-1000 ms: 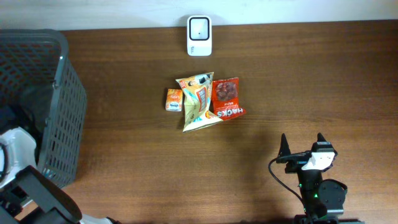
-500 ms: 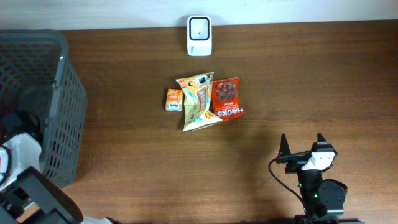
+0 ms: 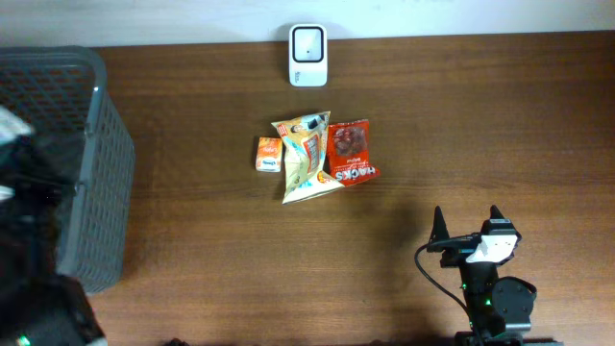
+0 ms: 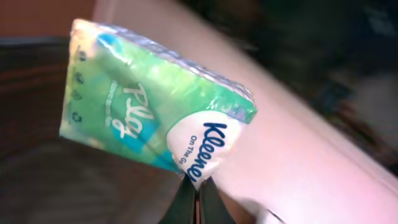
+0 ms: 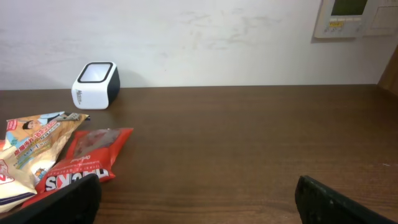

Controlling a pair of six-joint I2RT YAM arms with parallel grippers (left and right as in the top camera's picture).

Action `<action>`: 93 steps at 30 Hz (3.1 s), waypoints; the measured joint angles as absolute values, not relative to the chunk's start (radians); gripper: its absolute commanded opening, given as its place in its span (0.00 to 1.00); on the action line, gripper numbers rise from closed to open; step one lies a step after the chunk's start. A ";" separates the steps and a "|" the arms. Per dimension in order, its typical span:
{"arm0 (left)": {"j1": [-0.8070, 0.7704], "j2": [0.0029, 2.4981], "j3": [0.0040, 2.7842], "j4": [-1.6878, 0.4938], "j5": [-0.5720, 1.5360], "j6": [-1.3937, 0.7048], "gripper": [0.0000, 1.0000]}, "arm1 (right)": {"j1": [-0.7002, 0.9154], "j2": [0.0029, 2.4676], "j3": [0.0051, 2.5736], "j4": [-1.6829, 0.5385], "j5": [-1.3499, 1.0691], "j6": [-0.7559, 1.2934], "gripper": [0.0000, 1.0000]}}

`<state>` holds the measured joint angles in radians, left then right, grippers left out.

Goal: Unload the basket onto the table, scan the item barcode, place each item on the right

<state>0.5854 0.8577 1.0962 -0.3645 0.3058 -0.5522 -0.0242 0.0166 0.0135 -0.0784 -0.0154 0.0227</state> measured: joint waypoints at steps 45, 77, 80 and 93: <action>-0.207 1.385 1.751 -1.492 -0.410 -0.307 0.10 | -0.024 0.017 0.014 -0.078 -0.015 0.023 0.99; 0.215 1.385 1.646 -1.613 -0.292 -0.567 0.00 | -0.024 0.017 0.014 -0.078 -0.015 0.023 0.98; 0.242 1.385 1.589 -1.592 -0.272 -0.567 0.00 | -0.024 0.017 0.014 -0.078 -0.015 0.023 0.98; 0.278 1.369 1.622 -1.499 -0.141 -0.480 0.21 | -0.024 0.017 0.014 -0.078 -0.015 0.023 0.98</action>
